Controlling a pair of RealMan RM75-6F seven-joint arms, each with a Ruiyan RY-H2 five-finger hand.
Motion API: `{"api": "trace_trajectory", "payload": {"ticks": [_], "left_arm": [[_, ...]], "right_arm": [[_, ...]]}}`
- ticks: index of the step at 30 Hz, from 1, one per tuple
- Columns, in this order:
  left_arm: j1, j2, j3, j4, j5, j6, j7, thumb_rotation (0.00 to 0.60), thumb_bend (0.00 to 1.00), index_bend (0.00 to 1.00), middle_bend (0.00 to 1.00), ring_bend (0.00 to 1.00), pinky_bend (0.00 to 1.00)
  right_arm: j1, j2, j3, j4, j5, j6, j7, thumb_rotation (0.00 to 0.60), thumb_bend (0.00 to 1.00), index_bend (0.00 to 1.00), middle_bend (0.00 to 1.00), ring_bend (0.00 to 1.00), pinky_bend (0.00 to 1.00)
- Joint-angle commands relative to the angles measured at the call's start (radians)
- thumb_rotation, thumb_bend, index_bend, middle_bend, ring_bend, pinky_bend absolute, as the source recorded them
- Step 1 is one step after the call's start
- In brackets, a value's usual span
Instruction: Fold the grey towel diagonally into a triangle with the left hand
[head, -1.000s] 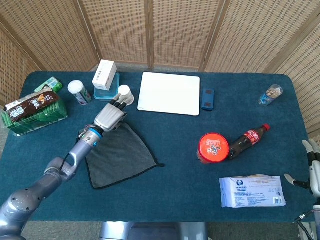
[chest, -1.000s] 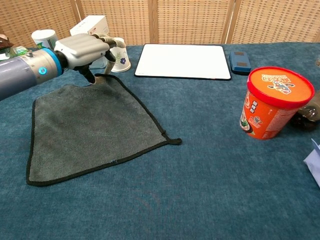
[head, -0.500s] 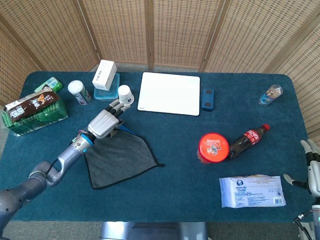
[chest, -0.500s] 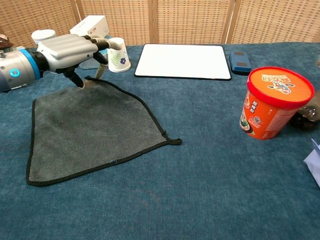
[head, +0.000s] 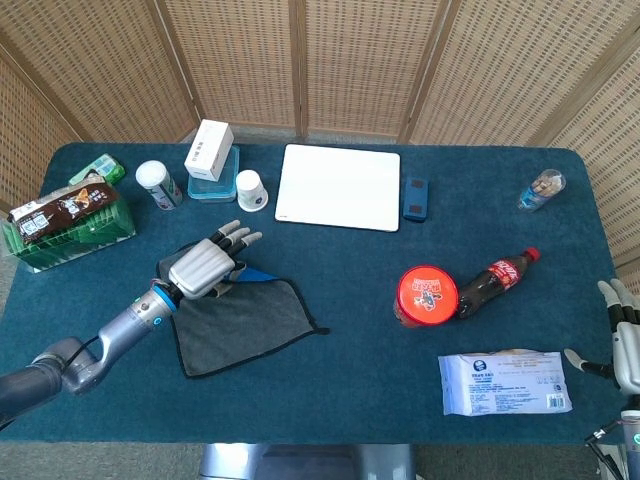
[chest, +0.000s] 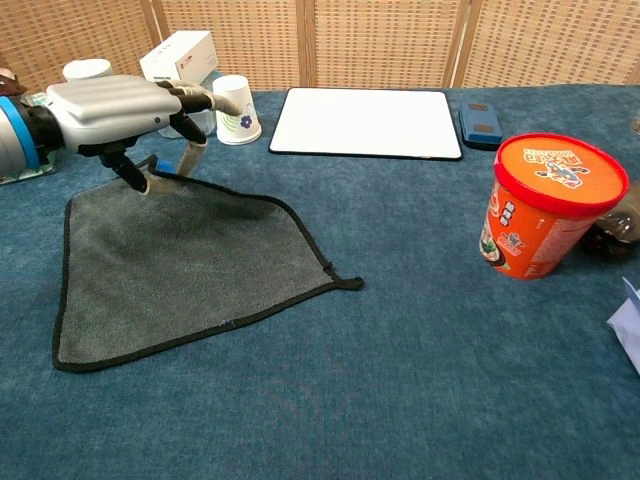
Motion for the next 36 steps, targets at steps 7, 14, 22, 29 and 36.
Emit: {"api": "trace_trajectory", "payload": {"ticks": [7, 14, 22, 29, 36], "left_arm": [[0.025, 0.079, 0.029, -0.134, 0.009, -0.022, 0.034, 0.600, 0.54, 0.74, 0.00, 0.00, 0.00], [0.058, 0.112, 0.063, -0.186, 0.047, 0.003, 0.045, 0.600, 0.53, 0.74, 0.00, 0.00, 0.00], [0.076, 0.134, 0.089, -0.210, 0.085, 0.015, 0.043, 0.600, 0.54, 0.73, 0.00, 0.00, 0.00], [0.105, 0.139, 0.119, -0.223, 0.128, 0.043, 0.043, 0.600, 0.54, 0.73, 0.00, 0.00, 0.00], [0.128, 0.135, 0.145, -0.225, 0.164, 0.062, 0.051, 0.600, 0.54, 0.73, 0.00, 0.00, 0.00]], "right_arm": [[-0.001, 0.003, -0.001, -0.002, -0.003, 0.000, 0.005, 0.600, 0.00, 0.06, 0.00, 0.00, 0.00], [-0.002, 0.005, -0.001, -0.006, -0.005, 0.004, 0.007, 0.600, 0.00, 0.06, 0.00, 0.00, 0.00], [0.000, 0.004, -0.004, -0.005, -0.006, -0.003, 0.007, 0.600, 0.00, 0.06, 0.00, 0.00, 0.00], [-0.001, 0.005, -0.003, -0.006, -0.005, -0.001, 0.009, 0.600, 0.00, 0.06, 0.00, 0.00, 0.00], [0.001, 0.004, -0.004, -0.005, -0.006, -0.004, 0.008, 0.600, 0.00, 0.06, 0.00, 0.00, 0.00]]}}
